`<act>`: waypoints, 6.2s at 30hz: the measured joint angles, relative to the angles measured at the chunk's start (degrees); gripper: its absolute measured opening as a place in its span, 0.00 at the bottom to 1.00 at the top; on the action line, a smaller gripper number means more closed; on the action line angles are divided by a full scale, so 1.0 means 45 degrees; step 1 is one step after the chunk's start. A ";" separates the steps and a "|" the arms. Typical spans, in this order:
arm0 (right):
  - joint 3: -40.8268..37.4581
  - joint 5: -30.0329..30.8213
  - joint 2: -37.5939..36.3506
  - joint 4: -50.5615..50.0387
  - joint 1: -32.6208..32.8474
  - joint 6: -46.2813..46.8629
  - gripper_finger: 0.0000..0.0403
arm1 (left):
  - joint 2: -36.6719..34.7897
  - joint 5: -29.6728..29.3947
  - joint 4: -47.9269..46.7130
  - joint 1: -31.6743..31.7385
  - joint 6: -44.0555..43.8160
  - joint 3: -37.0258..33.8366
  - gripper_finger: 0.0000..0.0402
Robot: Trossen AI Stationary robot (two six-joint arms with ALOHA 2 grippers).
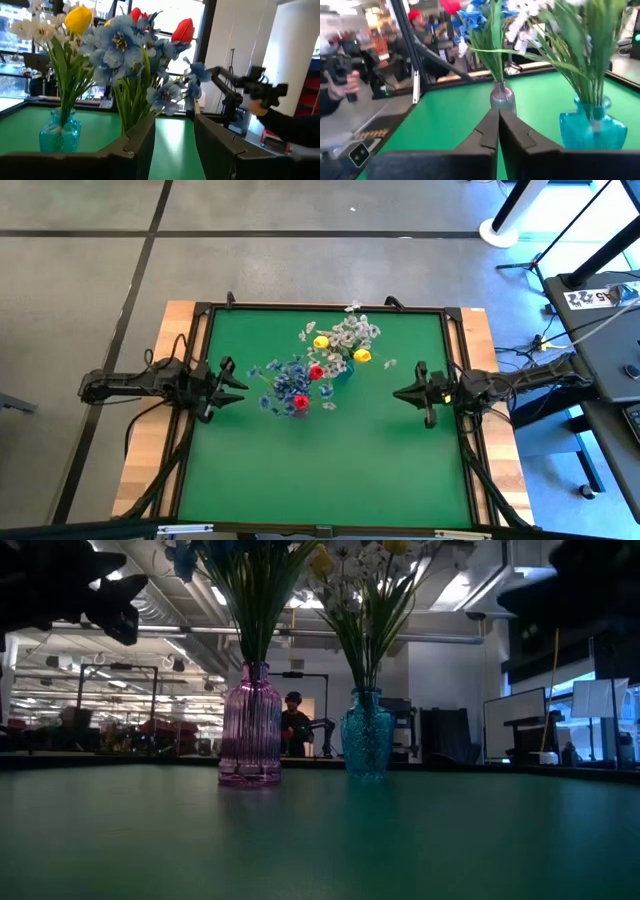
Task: Sort flowers into vase by color
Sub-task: Return to Home Position
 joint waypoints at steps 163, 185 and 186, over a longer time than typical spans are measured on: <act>-0.1867 0.0668 -0.5411 -0.3005 -0.2329 -0.1517 0.06 | 0.0038 -0.1841 -0.0199 0.0280 -0.2206 0.0019 0.33; -0.1866 0.0668 -0.5410 -0.3003 -0.2331 -0.1517 0.06 | 0.0038 -0.1841 -0.0200 0.0279 -0.2203 0.0019 0.33; -0.1870 0.0668 -0.5409 -0.3002 -0.2327 -0.1516 0.06 | 0.0042 -0.1841 -0.0198 0.0279 -0.2203 0.0019 0.33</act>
